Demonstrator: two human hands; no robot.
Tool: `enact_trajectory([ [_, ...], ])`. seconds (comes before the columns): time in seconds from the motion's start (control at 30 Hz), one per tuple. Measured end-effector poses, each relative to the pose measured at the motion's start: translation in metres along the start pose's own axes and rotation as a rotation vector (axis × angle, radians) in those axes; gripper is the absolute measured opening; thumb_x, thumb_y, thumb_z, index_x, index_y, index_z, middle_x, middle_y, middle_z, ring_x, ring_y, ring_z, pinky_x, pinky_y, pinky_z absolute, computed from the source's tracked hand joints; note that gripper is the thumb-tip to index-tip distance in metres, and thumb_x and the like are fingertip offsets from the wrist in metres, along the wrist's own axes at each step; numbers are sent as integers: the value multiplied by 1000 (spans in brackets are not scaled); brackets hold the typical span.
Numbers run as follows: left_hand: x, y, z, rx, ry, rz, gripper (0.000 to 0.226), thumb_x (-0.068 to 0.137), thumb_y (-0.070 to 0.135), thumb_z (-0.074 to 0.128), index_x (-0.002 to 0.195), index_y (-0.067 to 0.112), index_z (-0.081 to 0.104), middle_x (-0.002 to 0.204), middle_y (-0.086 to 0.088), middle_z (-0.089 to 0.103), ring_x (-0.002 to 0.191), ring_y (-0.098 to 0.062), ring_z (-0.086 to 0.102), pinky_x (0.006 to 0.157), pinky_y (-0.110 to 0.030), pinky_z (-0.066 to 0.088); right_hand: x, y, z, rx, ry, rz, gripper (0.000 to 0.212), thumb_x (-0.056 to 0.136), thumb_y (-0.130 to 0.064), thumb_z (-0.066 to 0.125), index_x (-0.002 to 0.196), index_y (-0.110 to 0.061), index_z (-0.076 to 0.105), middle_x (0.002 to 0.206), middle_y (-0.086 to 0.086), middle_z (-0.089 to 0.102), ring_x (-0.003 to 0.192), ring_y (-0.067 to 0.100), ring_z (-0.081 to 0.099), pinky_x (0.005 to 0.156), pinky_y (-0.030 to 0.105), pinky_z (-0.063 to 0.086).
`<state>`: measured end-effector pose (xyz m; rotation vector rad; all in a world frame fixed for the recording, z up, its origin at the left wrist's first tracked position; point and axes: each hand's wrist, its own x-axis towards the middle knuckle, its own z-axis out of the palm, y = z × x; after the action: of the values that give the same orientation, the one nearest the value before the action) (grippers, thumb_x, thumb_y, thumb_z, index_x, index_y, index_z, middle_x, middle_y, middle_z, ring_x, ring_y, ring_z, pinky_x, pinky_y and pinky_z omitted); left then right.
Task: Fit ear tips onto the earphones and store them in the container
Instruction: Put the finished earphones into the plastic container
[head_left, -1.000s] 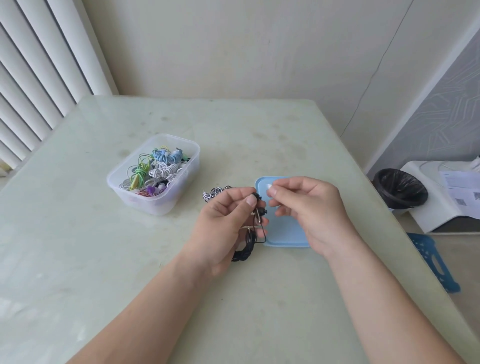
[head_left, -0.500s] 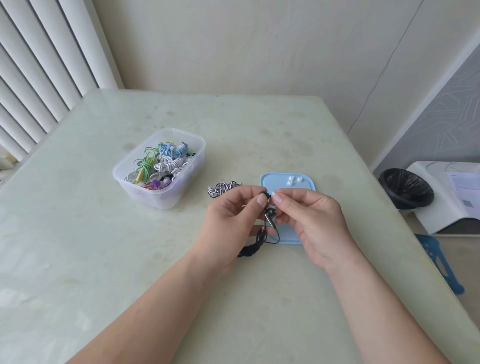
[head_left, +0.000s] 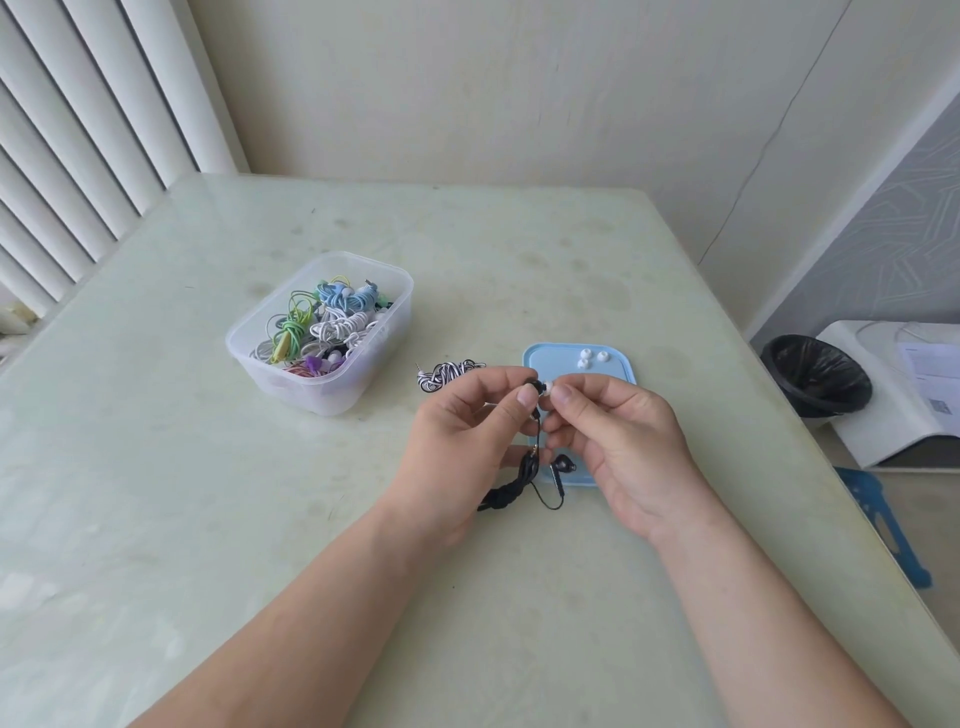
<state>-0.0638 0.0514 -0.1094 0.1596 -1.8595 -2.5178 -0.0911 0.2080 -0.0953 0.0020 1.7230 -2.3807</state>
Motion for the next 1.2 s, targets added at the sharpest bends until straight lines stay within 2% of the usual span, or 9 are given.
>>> enact_trajectory([
  [0.1,0,0,0,-11,8,4,11,99,11,68,108,8,72,92,-2,72,79,-16,65,67,-37,58,0,2,0,-14,-12,-2,19,76,-16,76,90,-2,75,85,25,65,70,27,60,60,35,55],
  [0.23,0,0,0,-33,-7,5,11,99,9,68,108,6,73,92,-5,72,79,-18,65,64,-33,58,1,2,-1,-15,7,-12,23,77,-16,77,93,0,75,81,21,67,69,26,62,61,33,55],
  [0.33,0,-2,0,-44,-15,4,12,98,9,68,109,6,74,94,-8,72,81,-19,65,69,-39,61,1,2,-2,-12,7,-14,16,82,-11,74,94,0,75,80,20,67,70,26,62,62,31,55],
  [0.5,1,-3,-1,-35,-11,-9,14,98,10,70,110,7,76,97,-18,75,86,-24,70,81,-49,63,2,2,-2,-2,-8,-21,20,78,-15,75,93,-2,74,85,20,68,79,32,65,67,35,55],
  [0.63,0,-3,0,-24,-11,-2,15,99,8,68,111,4,76,99,-22,75,88,-26,72,76,-39,61,3,5,-4,-61,-23,-43,5,90,-7,70,91,-6,74,90,22,70,85,36,67,73,36,55],
  [0.83,1,-4,0,-25,-5,12,15,100,8,67,111,2,74,100,-27,73,88,-31,69,74,-37,60,2,9,-1,-176,0,-140,9,95,-3,68,89,-8,74,86,18,73,80,30,70,75,39,58],
  [0.97,1,-5,0,-42,-5,17,14,100,8,66,110,3,74,96,-21,74,88,-32,69,76,-38,60,-1,7,1,-184,9,-174,11,94,-2,69,87,-9,74,82,14,74,75,28,69,72,35,59],
  [1.2,1,-7,-1,-36,-10,22,15,100,9,66,112,2,73,93,-16,74,87,-28,70,78,-38,59,0,9,-1,-130,32,-136,4,93,-4,70,93,-1,74,87,21,74,79,34,70,80,44,59],
])
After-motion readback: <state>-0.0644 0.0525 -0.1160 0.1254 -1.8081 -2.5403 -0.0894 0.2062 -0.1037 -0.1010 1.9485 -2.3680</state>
